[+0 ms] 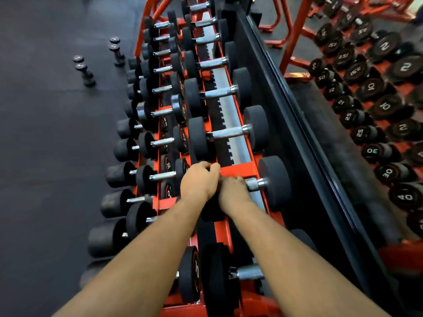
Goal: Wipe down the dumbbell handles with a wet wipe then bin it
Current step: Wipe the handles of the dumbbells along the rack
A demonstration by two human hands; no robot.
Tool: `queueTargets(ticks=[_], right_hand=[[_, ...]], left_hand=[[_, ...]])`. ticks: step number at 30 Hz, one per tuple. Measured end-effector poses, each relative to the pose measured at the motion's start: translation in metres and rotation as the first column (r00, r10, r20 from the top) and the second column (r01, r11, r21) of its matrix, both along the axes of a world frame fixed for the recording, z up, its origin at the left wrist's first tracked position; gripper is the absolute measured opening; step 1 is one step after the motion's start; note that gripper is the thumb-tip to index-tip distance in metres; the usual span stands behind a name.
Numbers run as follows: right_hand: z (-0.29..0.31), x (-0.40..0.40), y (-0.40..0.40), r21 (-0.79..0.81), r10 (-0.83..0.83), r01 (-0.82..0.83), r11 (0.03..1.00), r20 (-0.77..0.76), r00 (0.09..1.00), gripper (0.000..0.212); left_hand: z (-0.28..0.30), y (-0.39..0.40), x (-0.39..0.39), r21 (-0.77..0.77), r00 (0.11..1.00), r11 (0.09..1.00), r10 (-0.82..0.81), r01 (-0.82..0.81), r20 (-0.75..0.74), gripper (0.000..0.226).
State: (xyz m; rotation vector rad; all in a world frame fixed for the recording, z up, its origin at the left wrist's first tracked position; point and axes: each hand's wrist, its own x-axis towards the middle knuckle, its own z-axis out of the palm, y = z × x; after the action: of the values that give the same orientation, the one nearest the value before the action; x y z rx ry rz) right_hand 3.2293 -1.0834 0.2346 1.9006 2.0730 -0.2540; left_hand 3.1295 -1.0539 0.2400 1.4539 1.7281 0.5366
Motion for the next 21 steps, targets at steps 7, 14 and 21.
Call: queueTargets(ticks=[7,14,21], right_hand=[[-0.007,-0.002,-0.047,0.171,-0.005,-0.020,0.985,0.146,0.989,0.044],[0.013,-0.002,0.015,-0.190,0.031,-0.020,0.982,0.056,0.998,0.024],[-0.010,0.000,-0.056,0.223,-0.083,0.046,0.974,0.157,0.984,0.054]], left_hand=[[-0.003,-0.001,0.000,0.023,1.000,1.000,0.011,-0.011,0.009,0.026],[-0.006,0.001,0.000,0.030,1.000,1.000,0.003,-0.003,-0.007,0.040],[-0.010,0.002,0.000,0.024,1.000,1.000,0.000,0.000,0.022,0.045]])
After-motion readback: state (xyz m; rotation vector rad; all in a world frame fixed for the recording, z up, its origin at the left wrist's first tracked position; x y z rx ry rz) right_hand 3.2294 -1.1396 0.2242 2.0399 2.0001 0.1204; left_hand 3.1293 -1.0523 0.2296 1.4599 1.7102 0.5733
